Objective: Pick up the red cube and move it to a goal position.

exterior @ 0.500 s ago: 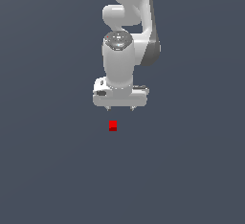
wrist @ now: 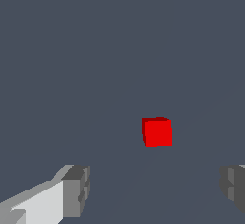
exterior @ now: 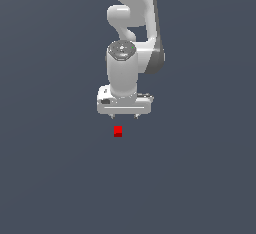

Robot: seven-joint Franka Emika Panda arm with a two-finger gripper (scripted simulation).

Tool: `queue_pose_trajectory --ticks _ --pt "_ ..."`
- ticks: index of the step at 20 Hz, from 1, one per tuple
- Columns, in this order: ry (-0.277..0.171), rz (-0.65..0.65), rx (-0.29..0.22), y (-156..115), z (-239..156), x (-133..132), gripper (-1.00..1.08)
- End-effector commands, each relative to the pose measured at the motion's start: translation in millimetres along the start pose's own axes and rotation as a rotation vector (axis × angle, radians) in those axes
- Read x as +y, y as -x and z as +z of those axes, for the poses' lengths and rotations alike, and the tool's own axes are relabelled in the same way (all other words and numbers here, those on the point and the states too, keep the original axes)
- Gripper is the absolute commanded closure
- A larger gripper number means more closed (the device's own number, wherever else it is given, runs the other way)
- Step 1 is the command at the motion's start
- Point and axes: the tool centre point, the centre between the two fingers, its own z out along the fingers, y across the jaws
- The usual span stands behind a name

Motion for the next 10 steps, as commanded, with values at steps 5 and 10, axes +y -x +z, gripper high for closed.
queue_pose_trajectory --ticks 5,10 --pt "0.001 -0.018 -0.005 2.9 47.9 12.2 -0.92" --pt "0.002 -0.035 -0.009 4.4 93.5 23.7 -0.92"
